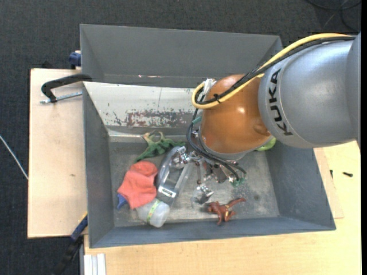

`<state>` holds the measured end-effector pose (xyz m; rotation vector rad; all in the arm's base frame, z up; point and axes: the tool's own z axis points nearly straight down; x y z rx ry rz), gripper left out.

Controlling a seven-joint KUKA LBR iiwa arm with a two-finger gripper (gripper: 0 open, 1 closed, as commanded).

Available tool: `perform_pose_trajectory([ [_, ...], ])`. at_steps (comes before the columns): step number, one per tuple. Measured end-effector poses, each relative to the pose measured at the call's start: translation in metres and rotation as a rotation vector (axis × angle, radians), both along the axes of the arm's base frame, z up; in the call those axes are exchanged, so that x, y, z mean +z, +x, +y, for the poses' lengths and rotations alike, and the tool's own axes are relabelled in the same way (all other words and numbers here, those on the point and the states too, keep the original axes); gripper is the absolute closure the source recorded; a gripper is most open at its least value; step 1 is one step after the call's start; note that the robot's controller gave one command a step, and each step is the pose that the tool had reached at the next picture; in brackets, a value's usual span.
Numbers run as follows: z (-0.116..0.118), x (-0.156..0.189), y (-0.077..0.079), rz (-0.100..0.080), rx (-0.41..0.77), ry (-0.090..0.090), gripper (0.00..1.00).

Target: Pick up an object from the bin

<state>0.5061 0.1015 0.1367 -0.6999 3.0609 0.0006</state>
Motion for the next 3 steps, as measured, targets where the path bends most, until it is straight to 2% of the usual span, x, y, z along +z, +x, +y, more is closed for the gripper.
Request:
perform_pose_trajectory([
  [1, 0.001, 0.0, 0.0, 0.0, -0.001, 0.001, 0.0],
  [2, 0.034, -0.001, 0.024, 0.004, -0.001, -0.003, 0.0],
  [3, 0.087, -0.028, 0.017, -0.015, 0.284, -0.011, 1.0],
])
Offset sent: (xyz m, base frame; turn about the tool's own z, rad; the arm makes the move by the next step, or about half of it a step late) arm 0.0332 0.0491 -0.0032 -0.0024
